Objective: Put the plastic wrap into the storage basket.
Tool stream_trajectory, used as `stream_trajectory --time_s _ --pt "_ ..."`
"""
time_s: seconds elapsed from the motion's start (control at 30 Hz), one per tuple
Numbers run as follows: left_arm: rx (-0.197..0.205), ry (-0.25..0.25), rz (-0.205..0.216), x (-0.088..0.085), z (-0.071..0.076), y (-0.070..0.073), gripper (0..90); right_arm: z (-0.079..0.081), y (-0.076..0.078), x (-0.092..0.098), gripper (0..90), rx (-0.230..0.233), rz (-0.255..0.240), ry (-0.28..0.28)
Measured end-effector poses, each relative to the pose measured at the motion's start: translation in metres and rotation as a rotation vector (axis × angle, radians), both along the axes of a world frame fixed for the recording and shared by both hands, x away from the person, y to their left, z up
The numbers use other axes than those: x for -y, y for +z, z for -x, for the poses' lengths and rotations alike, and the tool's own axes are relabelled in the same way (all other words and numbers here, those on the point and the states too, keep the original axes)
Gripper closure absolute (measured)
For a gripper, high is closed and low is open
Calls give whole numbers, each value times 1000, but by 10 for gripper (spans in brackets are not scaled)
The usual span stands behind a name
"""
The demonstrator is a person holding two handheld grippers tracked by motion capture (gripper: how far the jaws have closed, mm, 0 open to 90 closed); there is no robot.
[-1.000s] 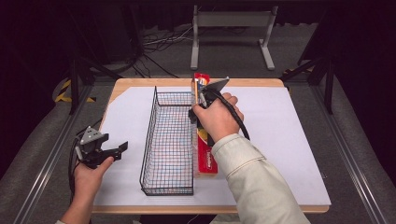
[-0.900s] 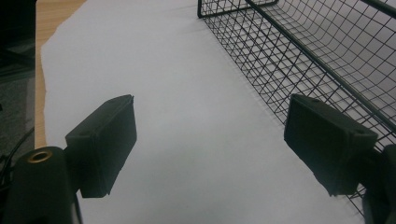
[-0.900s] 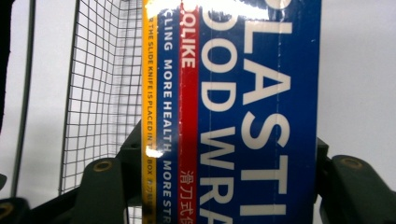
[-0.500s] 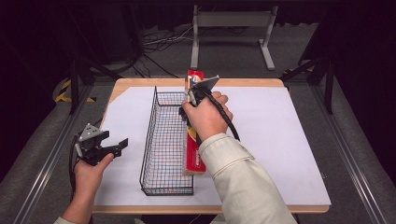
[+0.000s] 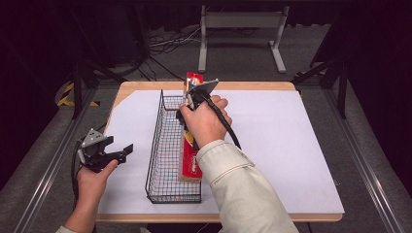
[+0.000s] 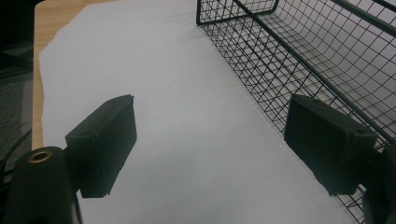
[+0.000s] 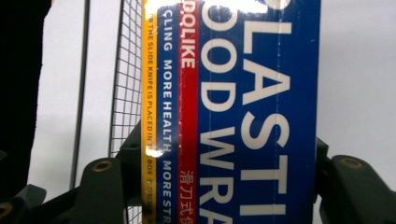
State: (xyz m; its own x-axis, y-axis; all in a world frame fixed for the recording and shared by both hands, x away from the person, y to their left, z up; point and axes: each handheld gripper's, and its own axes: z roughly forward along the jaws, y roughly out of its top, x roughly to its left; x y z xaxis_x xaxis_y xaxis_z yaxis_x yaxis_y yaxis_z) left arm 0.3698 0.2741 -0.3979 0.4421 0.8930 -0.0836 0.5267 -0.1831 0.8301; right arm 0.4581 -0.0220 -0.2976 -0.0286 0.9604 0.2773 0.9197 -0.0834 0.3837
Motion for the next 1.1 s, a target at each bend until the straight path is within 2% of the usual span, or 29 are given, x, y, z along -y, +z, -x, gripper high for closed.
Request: stream_trajectory --time_s 0.1,0.37,0.57,0.73,0.77,0.83,1.1 --pt "-2 5 3 -1 0 0 176 -1 -2 -5 401 -2 -15 1" --pt "-8 7 1 -3 0 -1 176 -2 -13 -17 401 25 23 12" --pt "-8 15 2 -3 0 -1 177 -2 -20 -22 400 29 16 15" --pt "-6 15 5 -4 -1 -2 177 -3 -28 -26 399 16 26 7" --pt "-8 18 9 -4 0 -2 178 -4 -32 -27 399 2 6 -2" --pt "-11 17 6 -5 -1 -2 178 -4 -35 -28 399 0 6 -1" --pt "-10 21 8 -5 -1 -1 179 -6 -51 -32 398 -27 33 -7"
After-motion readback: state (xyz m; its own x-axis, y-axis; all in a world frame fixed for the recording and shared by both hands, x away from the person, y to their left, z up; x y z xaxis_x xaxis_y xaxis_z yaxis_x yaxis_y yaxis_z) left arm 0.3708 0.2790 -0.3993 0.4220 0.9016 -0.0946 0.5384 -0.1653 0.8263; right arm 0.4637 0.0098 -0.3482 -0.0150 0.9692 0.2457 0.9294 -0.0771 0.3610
